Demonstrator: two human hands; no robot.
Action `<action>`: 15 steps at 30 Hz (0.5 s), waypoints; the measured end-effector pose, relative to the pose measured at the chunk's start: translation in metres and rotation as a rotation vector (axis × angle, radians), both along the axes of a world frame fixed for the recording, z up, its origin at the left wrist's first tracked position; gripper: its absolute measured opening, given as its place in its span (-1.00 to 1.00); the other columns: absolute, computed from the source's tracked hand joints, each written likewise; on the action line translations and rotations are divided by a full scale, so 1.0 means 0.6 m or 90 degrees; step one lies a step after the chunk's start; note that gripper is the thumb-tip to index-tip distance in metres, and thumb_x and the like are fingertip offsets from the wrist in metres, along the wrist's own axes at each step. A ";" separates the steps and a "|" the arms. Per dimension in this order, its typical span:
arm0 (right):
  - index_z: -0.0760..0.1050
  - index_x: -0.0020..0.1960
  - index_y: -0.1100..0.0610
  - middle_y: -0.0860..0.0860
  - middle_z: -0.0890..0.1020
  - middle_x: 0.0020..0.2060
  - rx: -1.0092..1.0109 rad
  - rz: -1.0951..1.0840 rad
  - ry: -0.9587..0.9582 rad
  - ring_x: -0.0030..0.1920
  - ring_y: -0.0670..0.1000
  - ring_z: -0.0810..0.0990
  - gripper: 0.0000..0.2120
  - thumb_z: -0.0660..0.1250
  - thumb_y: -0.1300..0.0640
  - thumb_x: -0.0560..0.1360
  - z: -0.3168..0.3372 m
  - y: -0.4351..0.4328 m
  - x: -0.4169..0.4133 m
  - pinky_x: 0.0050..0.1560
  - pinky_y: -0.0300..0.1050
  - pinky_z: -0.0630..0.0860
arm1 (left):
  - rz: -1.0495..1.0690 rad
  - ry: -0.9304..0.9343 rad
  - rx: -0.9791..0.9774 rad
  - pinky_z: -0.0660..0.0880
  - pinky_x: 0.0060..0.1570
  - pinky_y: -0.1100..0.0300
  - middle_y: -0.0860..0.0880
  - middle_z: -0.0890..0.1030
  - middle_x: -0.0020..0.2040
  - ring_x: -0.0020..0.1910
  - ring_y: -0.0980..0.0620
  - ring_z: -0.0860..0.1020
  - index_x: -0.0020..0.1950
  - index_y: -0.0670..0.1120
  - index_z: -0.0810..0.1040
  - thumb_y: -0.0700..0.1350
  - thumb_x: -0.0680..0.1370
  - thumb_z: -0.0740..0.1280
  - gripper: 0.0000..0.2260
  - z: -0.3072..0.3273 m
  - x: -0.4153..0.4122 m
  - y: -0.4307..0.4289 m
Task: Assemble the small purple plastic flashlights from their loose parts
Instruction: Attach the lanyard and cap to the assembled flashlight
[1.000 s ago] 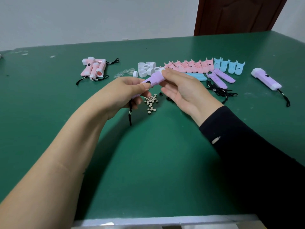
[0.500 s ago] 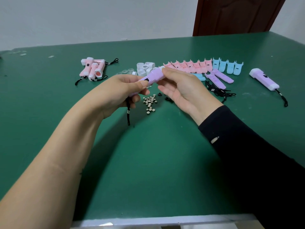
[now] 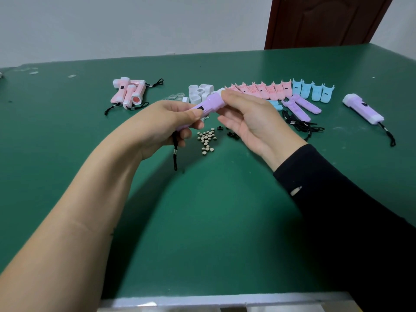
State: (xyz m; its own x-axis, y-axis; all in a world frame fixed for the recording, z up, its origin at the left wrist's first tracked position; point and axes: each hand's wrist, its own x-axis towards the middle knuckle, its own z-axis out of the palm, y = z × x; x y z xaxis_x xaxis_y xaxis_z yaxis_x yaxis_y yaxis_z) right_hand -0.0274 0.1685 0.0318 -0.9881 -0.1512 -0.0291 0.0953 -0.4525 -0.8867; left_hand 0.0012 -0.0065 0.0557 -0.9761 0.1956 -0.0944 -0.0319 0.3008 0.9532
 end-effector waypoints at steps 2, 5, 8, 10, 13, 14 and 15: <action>0.58 -0.02 0.12 -0.03 0.72 -0.23 0.009 0.005 0.015 -0.19 -0.11 0.69 -0.94 0.37 0.22 0.52 0.001 -0.002 0.002 -0.12 -0.23 0.62 | 0.004 0.001 -0.010 0.41 -0.45 0.33 0.10 0.60 -0.30 -0.49 0.19 0.38 -0.04 -0.05 0.61 -0.12 0.62 0.27 -0.88 0.000 -0.001 -0.001; 0.58 0.01 0.13 -0.03 0.72 -0.21 0.010 0.004 0.025 -0.17 -0.12 0.69 -0.93 0.36 0.22 0.53 0.002 -0.005 0.005 -0.12 -0.24 0.61 | -0.001 -0.005 -0.009 0.40 -0.45 0.34 0.11 0.58 -0.30 -0.49 0.19 0.37 -0.02 -0.06 0.60 -0.13 0.63 0.27 -0.88 0.000 -0.001 -0.003; 0.56 0.03 0.15 -0.01 0.71 -0.16 -0.006 -0.014 0.016 -0.13 -0.08 0.69 -0.92 0.35 0.23 0.53 0.002 -0.008 0.007 -0.11 -0.23 0.61 | 0.003 0.001 -0.009 0.40 -0.45 0.34 0.11 0.59 -0.30 -0.49 0.19 0.36 -0.04 -0.05 0.60 -0.13 0.63 0.27 -0.87 -0.001 -0.001 -0.002; 0.56 0.02 0.15 0.01 0.70 -0.12 -0.009 -0.031 0.014 -0.09 -0.05 0.69 -0.92 0.35 0.24 0.53 0.001 -0.010 0.009 -0.10 -0.21 0.62 | 0.008 0.004 -0.008 0.41 -0.45 0.34 0.11 0.59 -0.30 -0.49 0.19 0.36 -0.05 -0.04 0.60 -0.13 0.63 0.27 -0.87 -0.002 -0.002 -0.001; 0.55 0.01 0.13 0.01 0.70 -0.14 -0.023 -0.047 0.012 -0.07 -0.02 0.69 -0.93 0.34 0.23 0.54 0.001 -0.013 0.012 -0.08 -0.18 0.62 | 0.005 0.007 -0.001 0.41 -0.45 0.33 0.11 0.59 -0.30 -0.49 0.19 0.36 -0.06 -0.03 0.60 -0.13 0.63 0.27 -0.87 -0.003 -0.002 0.000; 0.54 0.01 0.13 0.01 0.70 -0.15 -0.028 -0.049 0.009 -0.08 -0.03 0.69 -0.94 0.34 0.23 0.55 0.001 -0.013 0.012 -0.08 -0.18 0.63 | 0.003 0.009 0.000 0.41 -0.45 0.33 0.11 0.59 -0.30 -0.49 0.19 0.37 -0.06 -0.02 0.60 -0.13 0.63 0.27 -0.86 -0.004 -0.002 0.000; 0.54 0.01 0.13 0.01 0.70 -0.15 -0.030 -0.049 0.007 -0.09 -0.03 0.69 -0.94 0.34 0.23 0.55 0.001 -0.012 0.013 -0.09 -0.18 0.63 | 0.003 0.011 0.000 0.41 -0.45 0.33 0.11 0.59 -0.29 -0.49 0.19 0.37 -0.06 -0.02 0.60 -0.13 0.63 0.27 -0.86 -0.004 -0.002 -0.001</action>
